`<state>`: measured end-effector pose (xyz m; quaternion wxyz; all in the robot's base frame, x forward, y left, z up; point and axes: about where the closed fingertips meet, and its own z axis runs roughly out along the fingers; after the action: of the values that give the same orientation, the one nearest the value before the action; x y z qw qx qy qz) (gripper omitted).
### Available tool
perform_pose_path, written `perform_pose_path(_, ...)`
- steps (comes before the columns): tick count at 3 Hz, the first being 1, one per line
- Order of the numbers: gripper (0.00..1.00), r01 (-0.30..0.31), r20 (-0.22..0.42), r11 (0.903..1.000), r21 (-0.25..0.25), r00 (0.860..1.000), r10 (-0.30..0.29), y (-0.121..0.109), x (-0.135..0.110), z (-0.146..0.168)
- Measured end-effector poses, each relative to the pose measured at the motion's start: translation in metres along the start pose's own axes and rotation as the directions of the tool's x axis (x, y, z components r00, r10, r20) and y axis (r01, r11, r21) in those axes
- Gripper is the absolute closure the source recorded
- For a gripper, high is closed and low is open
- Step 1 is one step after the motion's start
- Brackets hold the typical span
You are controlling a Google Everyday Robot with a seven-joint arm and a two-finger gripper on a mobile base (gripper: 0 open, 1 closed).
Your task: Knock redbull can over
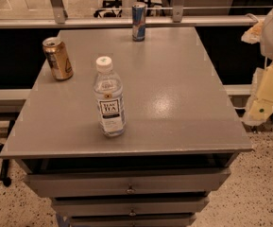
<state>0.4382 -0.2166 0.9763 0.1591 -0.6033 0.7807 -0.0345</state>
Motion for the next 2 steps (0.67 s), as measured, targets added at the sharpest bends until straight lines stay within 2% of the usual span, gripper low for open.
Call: perform_pose_path(2,0.0,0.001,0.02,1.0,0.001,1.0,-0.001,-0.0058,-0.0042,0.0072)
